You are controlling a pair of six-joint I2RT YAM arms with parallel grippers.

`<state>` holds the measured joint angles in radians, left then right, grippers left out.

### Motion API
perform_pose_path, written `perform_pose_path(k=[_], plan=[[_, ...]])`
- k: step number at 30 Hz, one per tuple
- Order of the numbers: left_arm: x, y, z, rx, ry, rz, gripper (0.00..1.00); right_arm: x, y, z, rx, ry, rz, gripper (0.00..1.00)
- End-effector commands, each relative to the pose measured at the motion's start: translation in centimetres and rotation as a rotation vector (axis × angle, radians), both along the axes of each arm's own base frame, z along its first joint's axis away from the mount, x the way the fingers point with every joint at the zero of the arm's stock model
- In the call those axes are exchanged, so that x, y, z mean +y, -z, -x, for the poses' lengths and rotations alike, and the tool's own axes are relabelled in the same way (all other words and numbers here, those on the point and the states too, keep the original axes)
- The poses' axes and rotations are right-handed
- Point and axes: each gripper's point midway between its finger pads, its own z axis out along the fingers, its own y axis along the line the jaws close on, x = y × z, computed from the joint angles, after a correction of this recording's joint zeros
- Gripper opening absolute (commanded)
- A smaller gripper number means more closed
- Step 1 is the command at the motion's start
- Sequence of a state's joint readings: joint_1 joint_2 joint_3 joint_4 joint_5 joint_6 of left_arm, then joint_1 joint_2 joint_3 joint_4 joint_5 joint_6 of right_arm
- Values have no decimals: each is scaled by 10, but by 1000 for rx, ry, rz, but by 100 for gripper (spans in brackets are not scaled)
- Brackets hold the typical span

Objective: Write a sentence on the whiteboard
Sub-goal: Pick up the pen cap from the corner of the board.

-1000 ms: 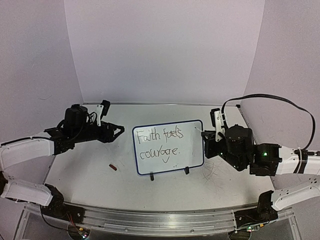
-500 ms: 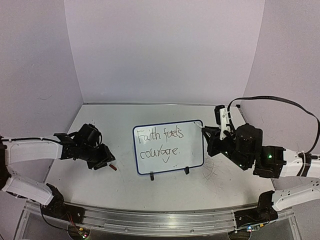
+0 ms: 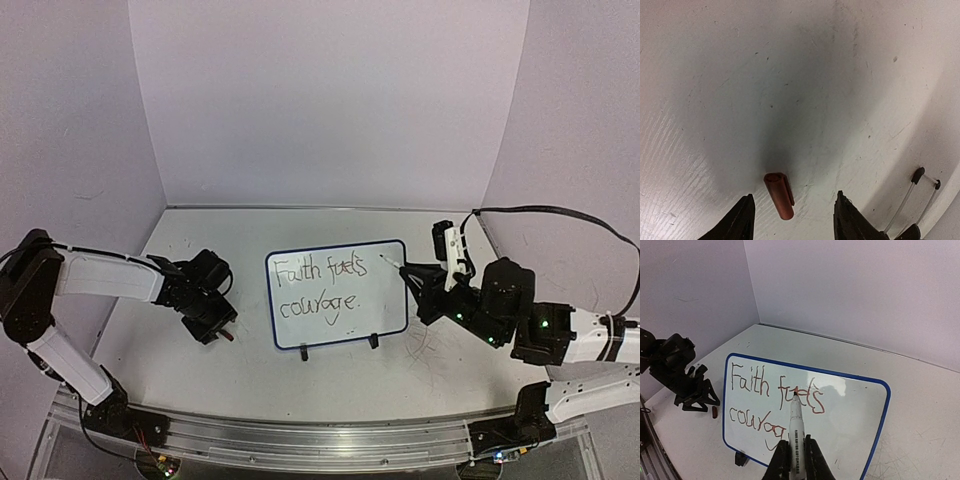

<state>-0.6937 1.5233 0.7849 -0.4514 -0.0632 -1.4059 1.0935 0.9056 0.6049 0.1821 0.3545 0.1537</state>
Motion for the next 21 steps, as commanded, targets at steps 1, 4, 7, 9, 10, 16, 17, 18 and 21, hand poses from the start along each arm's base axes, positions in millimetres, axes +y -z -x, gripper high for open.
perform_pose_path(k=[1, 4, 7, 9, 10, 16, 17, 18, 21], plan=[[-7, 4, -12, 11, -88, -5, 52, 2, -9, 2, -18, -22, -52, 0], [-8, 14, -10, 52, -128, -11, 48, 3, -6, 3, -10, -28, -53, 0], [-3, 20, -7, 77, -154, -60, 42, 2, -4, 3, -7, -27, -57, 0], [1, 25, -3, 106, -170, -97, 40, 2, -4, 3, -7, -25, -60, 0], [2, 27, -1, 118, -176, -104, 40, 1, -3, 3, -5, -23, -61, 0], [15, 34, 11, 195, -202, -194, 39, 3, 1, 3, 2, -27, -58, 0], [18, 35, 12, 211, -202, -225, 39, 3, 1, 3, 2, -27, -59, 0], [19, 35, 11, 226, -200, -253, 39, 3, 1, 3, 1, -27, -61, 0], [22, 39, 14, 287, -186, -318, 37, 0, -1, 3, -3, -18, -70, 0]])
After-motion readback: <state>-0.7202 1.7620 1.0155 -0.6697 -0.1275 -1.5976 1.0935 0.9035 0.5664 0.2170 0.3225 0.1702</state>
